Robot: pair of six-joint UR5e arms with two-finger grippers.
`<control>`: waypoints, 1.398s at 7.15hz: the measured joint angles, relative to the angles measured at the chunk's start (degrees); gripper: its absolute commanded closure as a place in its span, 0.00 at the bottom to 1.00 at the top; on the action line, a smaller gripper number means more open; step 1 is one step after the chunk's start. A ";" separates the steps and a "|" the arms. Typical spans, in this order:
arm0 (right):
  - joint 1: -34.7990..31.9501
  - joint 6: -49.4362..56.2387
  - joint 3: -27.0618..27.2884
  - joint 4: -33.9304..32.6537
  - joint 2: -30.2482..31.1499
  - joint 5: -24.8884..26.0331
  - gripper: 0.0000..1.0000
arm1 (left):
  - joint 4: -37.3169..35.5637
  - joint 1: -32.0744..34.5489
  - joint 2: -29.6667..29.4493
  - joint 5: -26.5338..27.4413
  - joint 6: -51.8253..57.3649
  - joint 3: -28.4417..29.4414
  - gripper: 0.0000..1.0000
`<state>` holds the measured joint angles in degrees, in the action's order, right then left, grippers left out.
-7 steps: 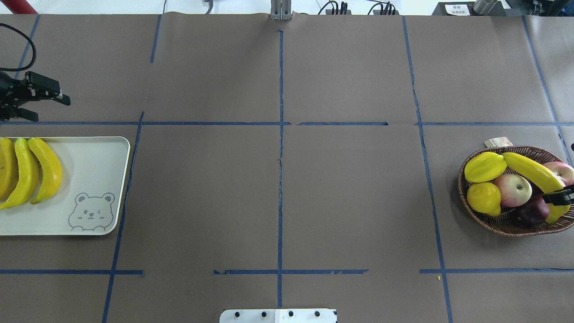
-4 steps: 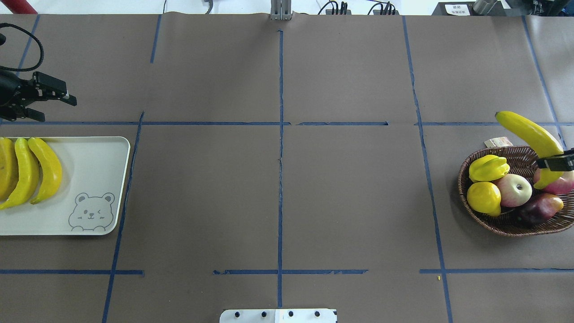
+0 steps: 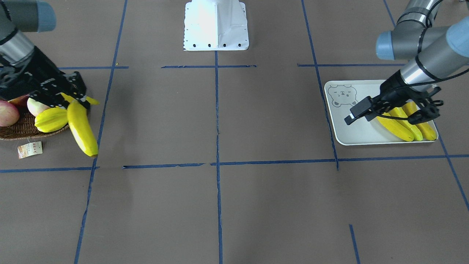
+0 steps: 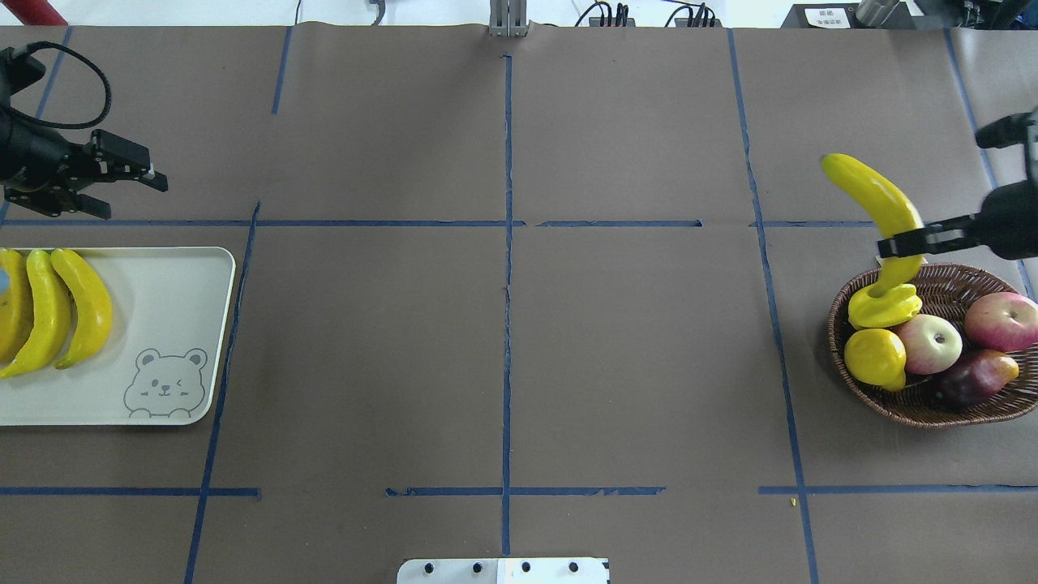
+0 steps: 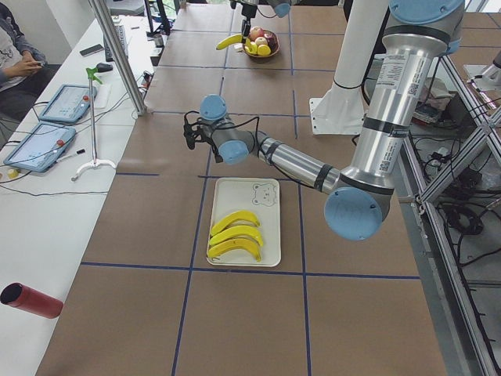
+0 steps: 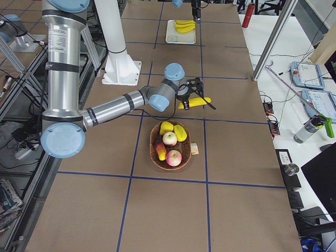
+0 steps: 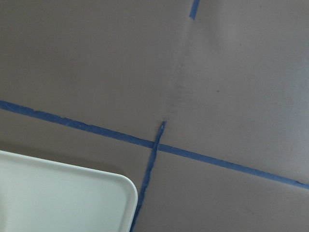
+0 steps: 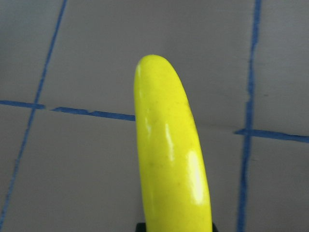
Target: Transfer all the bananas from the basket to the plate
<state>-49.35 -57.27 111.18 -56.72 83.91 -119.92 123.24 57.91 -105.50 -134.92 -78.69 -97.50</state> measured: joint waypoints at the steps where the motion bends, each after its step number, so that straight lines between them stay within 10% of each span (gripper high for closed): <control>1: 5.08 -5.87 -1.12 -0.03 -4.94 4.71 0.92 | 0.05 -2.19 -3.04 0.21 -4.92 0.13 0.00; 5: 19.31 -20.40 -8.99 0.05 -22.32 20.98 0.92 | 0.22 -9.26 -13.94 7.12 -17.03 1.77 0.00; 10: 23.73 -22.66 -10.86 0.12 -27.60 25.45 0.92 | 4.07 -14.56 -21.23 12.19 -23.57 7.57 0.01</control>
<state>-25.62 -79.93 100.32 -56.60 56.31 -94.47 127.31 43.35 -126.74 -122.73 -102.26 -89.93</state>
